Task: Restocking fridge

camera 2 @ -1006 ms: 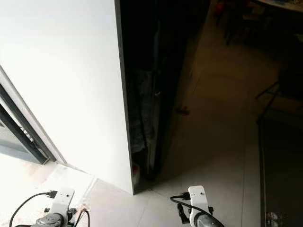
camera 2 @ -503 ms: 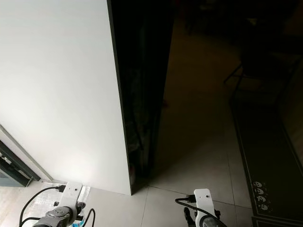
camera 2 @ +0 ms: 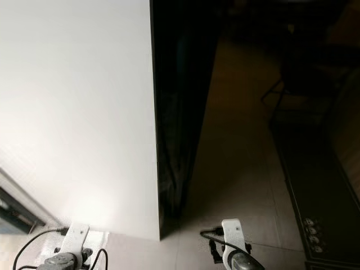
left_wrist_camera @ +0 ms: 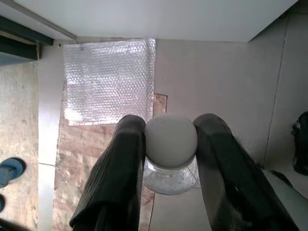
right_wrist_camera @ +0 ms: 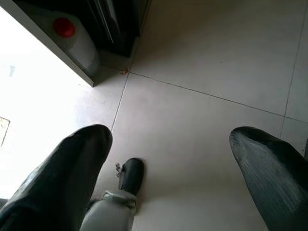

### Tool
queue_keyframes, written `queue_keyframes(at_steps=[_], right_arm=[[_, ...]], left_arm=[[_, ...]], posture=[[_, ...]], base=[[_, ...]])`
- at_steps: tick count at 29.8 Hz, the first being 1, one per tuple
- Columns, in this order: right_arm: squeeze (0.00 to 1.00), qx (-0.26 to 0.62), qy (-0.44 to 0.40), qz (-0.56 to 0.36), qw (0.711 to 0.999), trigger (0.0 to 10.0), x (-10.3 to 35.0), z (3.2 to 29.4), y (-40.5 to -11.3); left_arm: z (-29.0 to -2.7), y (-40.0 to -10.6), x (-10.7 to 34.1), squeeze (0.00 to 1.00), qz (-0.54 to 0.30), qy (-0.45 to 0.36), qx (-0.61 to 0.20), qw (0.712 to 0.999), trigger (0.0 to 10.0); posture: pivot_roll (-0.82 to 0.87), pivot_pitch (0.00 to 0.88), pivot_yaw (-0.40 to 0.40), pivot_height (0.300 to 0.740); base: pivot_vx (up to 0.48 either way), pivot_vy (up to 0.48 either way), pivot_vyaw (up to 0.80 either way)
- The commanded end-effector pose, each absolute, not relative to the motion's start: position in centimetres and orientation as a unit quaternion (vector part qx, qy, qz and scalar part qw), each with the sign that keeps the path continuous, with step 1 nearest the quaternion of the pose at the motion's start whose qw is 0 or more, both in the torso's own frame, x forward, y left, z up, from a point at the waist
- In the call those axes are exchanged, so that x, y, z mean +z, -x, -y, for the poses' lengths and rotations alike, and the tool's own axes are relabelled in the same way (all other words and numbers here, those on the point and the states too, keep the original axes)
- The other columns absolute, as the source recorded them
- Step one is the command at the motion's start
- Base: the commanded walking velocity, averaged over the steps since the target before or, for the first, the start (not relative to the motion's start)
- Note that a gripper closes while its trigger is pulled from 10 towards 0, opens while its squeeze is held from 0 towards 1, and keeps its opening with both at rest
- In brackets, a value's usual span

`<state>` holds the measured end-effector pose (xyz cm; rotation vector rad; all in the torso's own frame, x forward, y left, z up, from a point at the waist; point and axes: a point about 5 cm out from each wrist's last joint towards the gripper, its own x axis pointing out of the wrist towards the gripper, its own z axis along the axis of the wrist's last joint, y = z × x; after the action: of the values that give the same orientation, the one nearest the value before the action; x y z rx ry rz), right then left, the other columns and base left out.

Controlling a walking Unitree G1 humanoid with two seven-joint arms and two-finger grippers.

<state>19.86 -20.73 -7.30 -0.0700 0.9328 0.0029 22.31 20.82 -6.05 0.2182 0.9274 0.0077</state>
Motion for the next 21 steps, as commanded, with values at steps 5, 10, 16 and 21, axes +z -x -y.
queue_keyframes(at_steps=[5, 10, 16, 21], right_arm=[[0.00, 0.000, 0.027, -0.452, 0.891, 10.0, -7.46, 20.38, -19.69], [0.00, 0.000, 0.027, -0.452, 0.892, 10.0, -7.46, 20.36, -19.70], [0.00, 0.000, 0.027, -0.452, 0.892, 10.0, -7.46, 20.37, -19.70], [0.00, 0.000, 0.027, -0.452, 0.892, 10.0, -7.46, 20.36, -19.70]], left_arm=[[-21.06, -22.16, -6.09, 0.00, -0.447, -0.110, 0.001, 0.888, 10.0], [-21.09, -22.14, -6.09, 0.00, -0.447, -0.110, 0.001, 0.888, 10.0], [-21.08, -22.15, -6.09, 0.00, -0.447, -0.110, 0.001, 0.888, 10.0], [-21.08, -22.14, -6.09, 0.00, -0.447, -0.110, 0.001, 0.888, 10.0]], posture=[[-0.06, 0.015, -0.022, 0.740], [-0.06, 0.015, -0.022, 0.740], [-0.06, 0.015, -0.022, 0.740], [-0.06, 0.015, -0.022, 0.740]], base=[[0.000, 0.000, 0.00], [0.000, 0.000, 0.00], [0.000, 0.000, 0.00], [0.000, 0.000, 0.00]])
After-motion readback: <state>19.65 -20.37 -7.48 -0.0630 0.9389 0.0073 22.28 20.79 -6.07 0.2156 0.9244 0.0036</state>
